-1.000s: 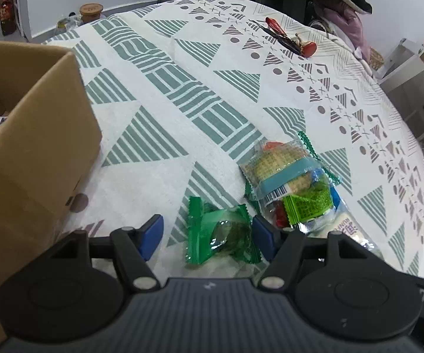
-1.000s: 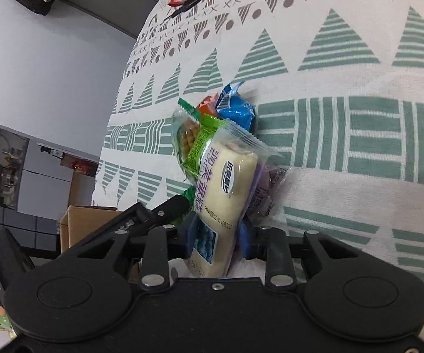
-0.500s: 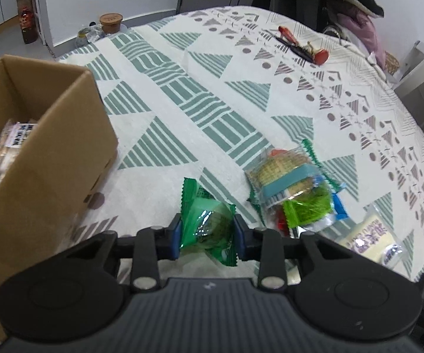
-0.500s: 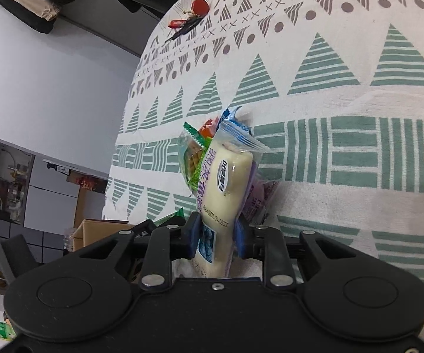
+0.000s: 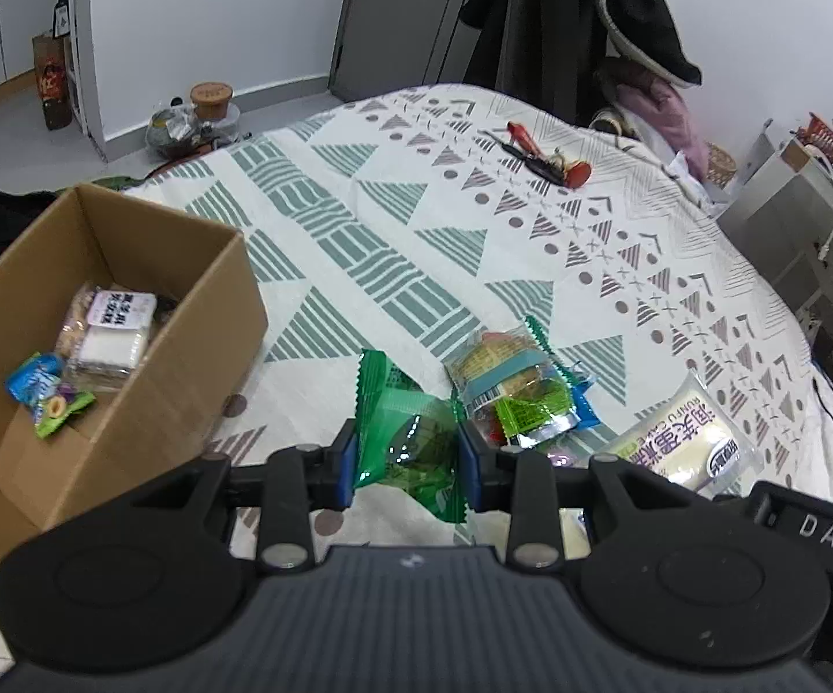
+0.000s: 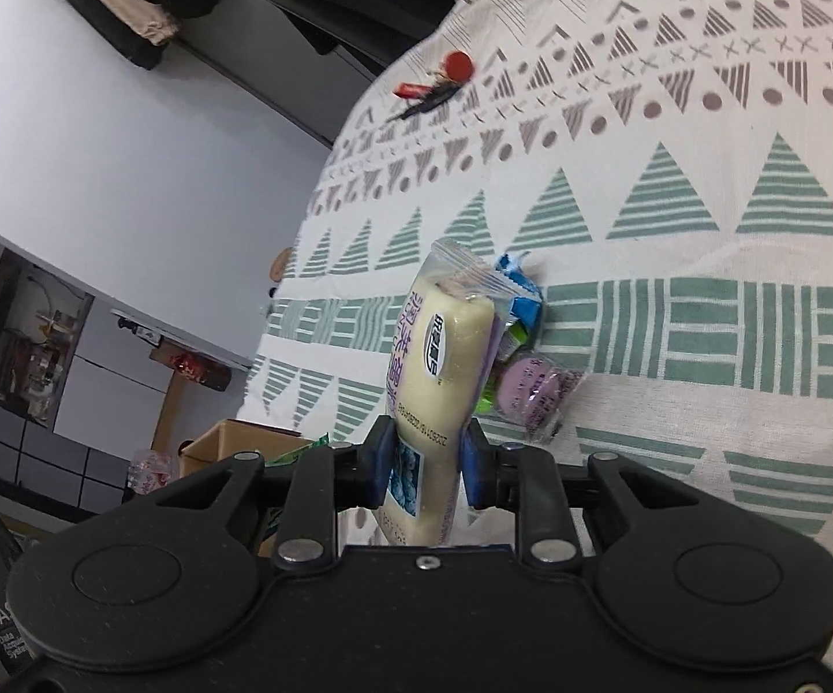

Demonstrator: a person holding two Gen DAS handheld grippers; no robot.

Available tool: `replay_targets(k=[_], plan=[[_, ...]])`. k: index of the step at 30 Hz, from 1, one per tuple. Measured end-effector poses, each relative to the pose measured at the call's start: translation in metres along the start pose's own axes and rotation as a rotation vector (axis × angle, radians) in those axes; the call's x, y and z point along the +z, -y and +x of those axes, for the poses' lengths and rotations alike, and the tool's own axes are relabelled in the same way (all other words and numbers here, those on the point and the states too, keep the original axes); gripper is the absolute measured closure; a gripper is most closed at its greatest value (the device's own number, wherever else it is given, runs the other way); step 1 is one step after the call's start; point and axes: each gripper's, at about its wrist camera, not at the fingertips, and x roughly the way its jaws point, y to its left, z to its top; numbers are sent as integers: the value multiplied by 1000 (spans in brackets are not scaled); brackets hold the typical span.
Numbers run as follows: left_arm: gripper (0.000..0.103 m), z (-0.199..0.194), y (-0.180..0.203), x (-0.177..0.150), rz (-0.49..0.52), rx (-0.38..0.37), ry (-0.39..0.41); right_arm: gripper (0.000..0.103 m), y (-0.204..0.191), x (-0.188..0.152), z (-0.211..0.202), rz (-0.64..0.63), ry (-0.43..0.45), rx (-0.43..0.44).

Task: Organize snacks
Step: 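Carry both snacks over the cardboard box and open both tools inside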

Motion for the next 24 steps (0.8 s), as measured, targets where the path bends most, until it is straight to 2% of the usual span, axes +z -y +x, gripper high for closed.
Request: replay_targets(k=[13, 24], plan=[[70, -52, -23, -1, -1, -24, 49, 79, -30, -9, -26, -75, 39, 40], [70, -78, -61, 7, -44, -30, 84, 79, -55, -24, -23, -127, 28, 70]])
